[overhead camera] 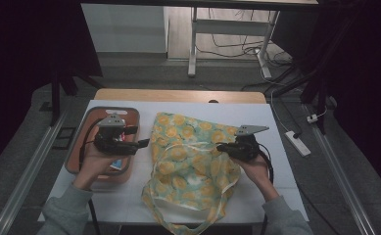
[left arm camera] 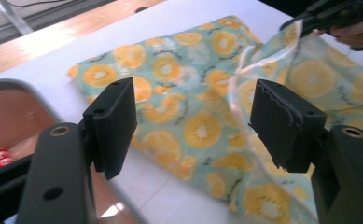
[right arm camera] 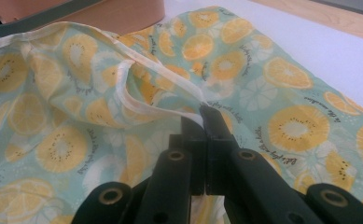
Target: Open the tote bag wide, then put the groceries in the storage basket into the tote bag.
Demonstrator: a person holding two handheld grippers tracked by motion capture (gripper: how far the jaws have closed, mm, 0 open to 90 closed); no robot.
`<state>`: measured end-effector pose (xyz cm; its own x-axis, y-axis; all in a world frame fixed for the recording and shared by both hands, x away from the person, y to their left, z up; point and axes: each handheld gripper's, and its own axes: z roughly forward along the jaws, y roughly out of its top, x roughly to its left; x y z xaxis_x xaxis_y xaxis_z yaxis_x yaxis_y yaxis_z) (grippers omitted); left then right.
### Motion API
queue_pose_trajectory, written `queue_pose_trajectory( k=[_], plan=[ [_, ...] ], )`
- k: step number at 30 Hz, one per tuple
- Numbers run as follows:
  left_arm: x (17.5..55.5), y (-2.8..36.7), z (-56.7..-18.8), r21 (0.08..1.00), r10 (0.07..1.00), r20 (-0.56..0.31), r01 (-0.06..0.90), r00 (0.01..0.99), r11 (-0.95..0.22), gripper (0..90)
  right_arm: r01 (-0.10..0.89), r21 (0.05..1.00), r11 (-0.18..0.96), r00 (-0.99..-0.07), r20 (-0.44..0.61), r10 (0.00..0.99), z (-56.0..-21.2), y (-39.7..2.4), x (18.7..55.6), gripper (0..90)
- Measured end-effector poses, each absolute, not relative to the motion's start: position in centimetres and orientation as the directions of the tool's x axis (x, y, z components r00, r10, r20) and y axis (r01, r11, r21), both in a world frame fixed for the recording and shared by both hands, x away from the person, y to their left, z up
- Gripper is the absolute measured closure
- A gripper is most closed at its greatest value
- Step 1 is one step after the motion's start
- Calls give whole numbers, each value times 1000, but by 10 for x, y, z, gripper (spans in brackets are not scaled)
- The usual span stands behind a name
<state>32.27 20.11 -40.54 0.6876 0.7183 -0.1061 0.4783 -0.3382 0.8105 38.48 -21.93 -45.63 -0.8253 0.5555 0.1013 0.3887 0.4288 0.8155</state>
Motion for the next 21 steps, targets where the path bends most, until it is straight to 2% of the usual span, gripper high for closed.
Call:
queue_pose_trajectory(
  k=[7, 21],
  plan=[
    [327, 213, -411, 758, 765, -49, 522, 642, -390, 334, 382, 819, 428, -825, 94, 557, -453, -220, 381, 890],
    [351, 245, -433, 703, 843, -75, 628, 532, -334, 278, 383, 808, 448, -830, 87, 552, -457, -216, 382, 891]
  ],
)
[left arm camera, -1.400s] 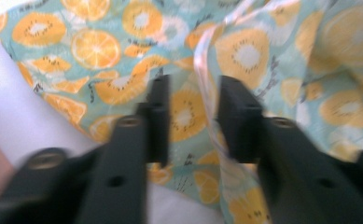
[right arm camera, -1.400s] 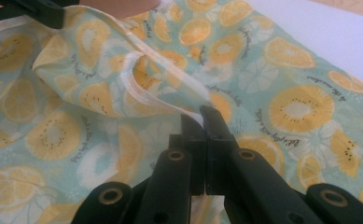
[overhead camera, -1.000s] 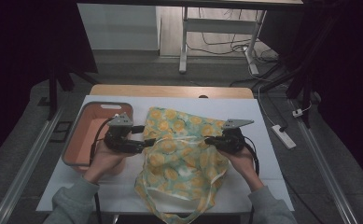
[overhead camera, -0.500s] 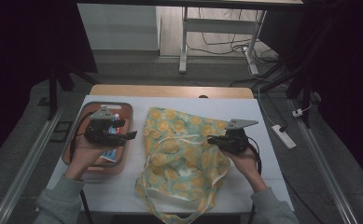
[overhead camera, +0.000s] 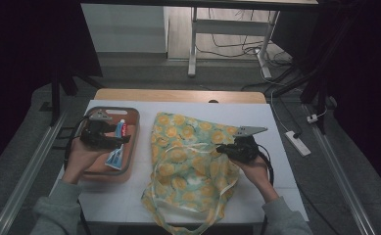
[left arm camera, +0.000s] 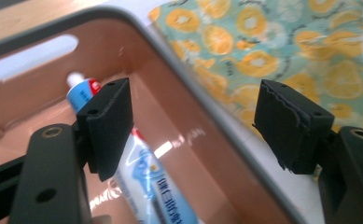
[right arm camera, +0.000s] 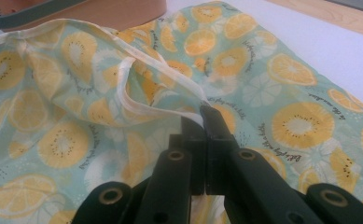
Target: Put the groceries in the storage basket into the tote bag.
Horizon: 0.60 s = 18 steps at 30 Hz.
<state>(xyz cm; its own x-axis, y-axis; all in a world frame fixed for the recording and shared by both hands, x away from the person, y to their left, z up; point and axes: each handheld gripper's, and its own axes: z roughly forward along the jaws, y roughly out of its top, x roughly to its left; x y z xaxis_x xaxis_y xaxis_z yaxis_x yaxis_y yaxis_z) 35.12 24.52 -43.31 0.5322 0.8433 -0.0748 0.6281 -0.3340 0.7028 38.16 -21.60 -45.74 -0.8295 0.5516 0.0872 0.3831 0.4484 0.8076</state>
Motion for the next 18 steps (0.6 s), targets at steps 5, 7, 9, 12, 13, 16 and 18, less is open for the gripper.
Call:
queue_pose_trajectory(
  k=[5, 7, 9, 12, 13, 16, 18],
  plan=[
    [362, 248, -442, 668, 859, -63, 661, 508, -342, 270, 389, 804, 449, -829, 93, 552, -459, -216, 381, 890],
    [366, 248, -446, 652, 867, -54, 675, 495, -345, 270, 388, 801, 456, -830, 89, 550, -460, -215, 381, 891],
    [370, 248, -448, 639, 878, -46, 690, 476, -340, 269, 391, 798, 459, -831, 92, 549, -461, -213, 381, 891],
    [376, 248, -453, 628, 885, -58, 706, 461, -326, 265, 393, 791, 468, -833, 91, 546, -462, -212, 380, 891],
    [379, 248, -455, 620, 892, -58, 716, 449, -321, 261, 395, 791, 468, -832, 92, 547, -463, -212, 380, 891],
    [387, 246, -460, 593, 899, -47, 736, 435, -325, 261, 398, 787, 471, -832, 93, 547, -464, -212, 380, 890],
    [392, 246, -465, 571, 902, -48, 753, 428, -327, 261, 398, 787, 472, -831, 91, 549, -464, -212, 379, 891]
  ],
)
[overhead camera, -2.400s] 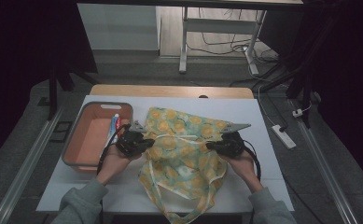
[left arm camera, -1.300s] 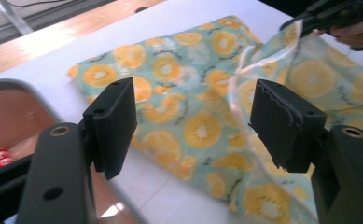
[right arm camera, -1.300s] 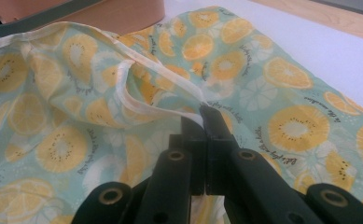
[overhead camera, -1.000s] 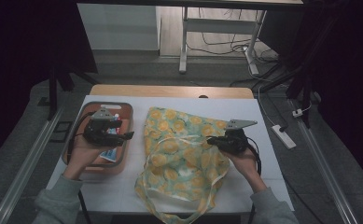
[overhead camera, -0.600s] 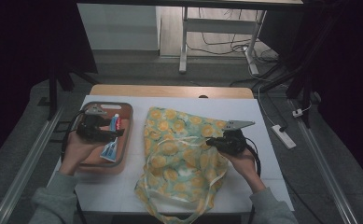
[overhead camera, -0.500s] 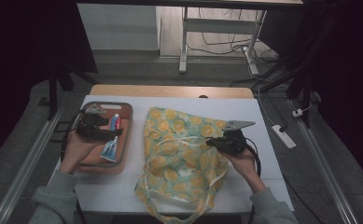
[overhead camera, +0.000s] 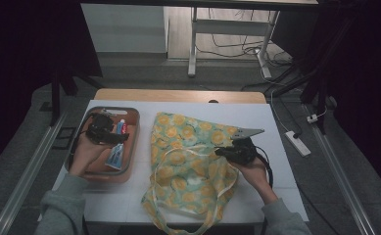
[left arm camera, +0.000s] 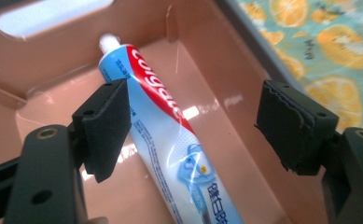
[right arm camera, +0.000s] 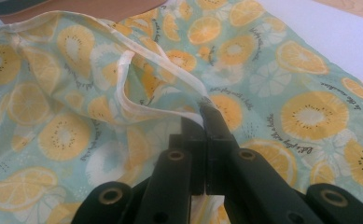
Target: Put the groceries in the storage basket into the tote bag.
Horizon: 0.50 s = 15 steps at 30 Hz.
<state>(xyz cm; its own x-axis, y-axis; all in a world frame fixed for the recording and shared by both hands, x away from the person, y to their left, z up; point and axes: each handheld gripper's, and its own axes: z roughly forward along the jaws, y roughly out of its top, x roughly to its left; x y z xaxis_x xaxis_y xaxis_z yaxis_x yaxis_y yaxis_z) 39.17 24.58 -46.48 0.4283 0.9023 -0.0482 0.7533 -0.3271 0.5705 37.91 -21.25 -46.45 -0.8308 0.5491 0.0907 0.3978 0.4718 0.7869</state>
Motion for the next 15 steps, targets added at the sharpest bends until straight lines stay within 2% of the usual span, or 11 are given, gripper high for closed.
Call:
queue_pose_trajectory(
  k=[7, 15],
  plan=[
    [406, 247, -482, 498, 920, -33, 805, 390, -323, 247, 396, 785, 476, -831, 85, 550, -465, -213, 378, 891],
    [421, 247, -496, 420, 934, -55, 857, 352, -299, 244, 395, 789, 470, -829, 86, 552, -464, -213, 378, 890]
  ],
)
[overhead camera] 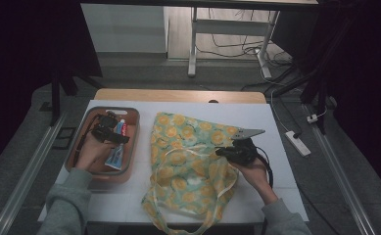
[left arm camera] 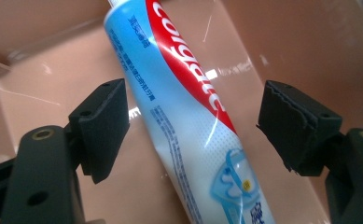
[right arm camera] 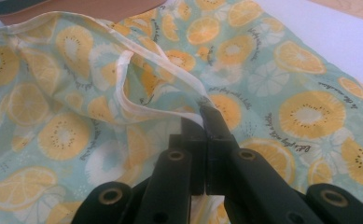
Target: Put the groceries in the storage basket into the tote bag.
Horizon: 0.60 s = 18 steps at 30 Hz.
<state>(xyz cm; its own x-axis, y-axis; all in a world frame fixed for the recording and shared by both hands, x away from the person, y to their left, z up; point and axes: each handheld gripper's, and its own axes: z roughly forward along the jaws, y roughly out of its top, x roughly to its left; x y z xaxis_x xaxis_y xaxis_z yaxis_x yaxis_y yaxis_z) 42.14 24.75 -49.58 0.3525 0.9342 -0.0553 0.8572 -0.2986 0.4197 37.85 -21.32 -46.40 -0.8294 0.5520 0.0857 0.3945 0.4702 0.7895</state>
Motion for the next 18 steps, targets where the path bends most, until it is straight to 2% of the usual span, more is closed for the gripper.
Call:
queue_pose_trajectory(
  k=[7, 14, 18],
  plan=[
    [427, 245, -511, 359, 942, -42, 884, 334, -298, 262, 382, 790, 479, -835, 74, 545, -463, -212, 377, 890],
    [429, 250, -512, 346, 947, -92, 902, 308, -259, 344, 380, 792, 478, -835, 71, 546, -462, -212, 377, 890],
    [426, 257, -511, 342, 947, -103, 905, 304, -253, 431, 384, 793, 472, -830, 73, 553, -462, -213, 377, 891]
  ],
)
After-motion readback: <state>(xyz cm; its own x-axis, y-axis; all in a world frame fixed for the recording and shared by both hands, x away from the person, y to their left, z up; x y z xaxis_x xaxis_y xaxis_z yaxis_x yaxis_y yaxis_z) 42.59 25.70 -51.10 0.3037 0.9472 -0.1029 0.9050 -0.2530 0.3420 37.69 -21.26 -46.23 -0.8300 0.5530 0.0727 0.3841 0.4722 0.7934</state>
